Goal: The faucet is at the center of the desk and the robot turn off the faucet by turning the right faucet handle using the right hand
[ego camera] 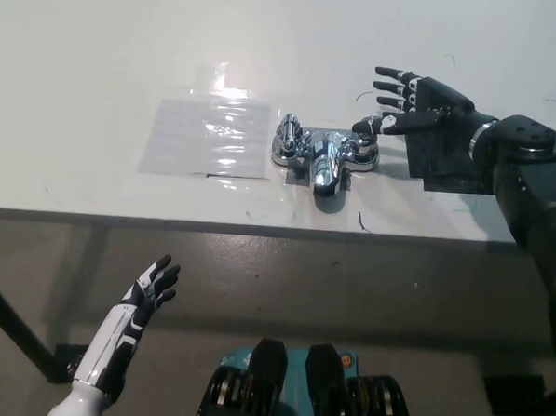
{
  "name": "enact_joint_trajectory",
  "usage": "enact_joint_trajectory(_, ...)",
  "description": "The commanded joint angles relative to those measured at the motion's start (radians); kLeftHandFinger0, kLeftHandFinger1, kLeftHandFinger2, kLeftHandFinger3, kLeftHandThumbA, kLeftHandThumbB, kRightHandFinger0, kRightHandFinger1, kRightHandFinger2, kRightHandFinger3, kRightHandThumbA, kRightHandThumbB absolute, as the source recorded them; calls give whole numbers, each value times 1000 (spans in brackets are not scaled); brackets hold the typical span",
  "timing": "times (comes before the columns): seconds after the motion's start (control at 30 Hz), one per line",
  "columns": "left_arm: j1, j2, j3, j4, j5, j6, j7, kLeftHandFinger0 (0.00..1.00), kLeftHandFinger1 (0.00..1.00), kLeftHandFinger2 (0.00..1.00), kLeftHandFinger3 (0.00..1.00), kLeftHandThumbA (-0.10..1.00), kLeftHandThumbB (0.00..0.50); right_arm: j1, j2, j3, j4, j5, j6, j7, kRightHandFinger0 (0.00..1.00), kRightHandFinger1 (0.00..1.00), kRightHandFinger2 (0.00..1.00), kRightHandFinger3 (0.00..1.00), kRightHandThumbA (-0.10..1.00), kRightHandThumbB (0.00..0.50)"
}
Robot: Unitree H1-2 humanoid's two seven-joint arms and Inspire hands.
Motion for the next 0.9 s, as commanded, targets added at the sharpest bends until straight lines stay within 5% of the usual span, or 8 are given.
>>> enact_joint_trajectory(0.0,-22,6,5,-22,3,-14,-4,1000,1000,1000,1000,972,333,-54,11,-17,-5,28,-13,62,1000,1000,1000,1000,1000,423)
enact_joint_trajectory(0.63,-29,7,7,-18,7,-15,-3,1000,1000,1000,1000,978,339,-5,18,81,-66,-24,-30,205,1000,1000,1000,1000,1000,467)
enact_joint_trajectory(0.87,-24,12,7,-23,2,-10,-8,1000,1000,1000,1000,975,346,14,24,110,-114,-22,-16,258,1000,1000,1000,1000,1000,436)
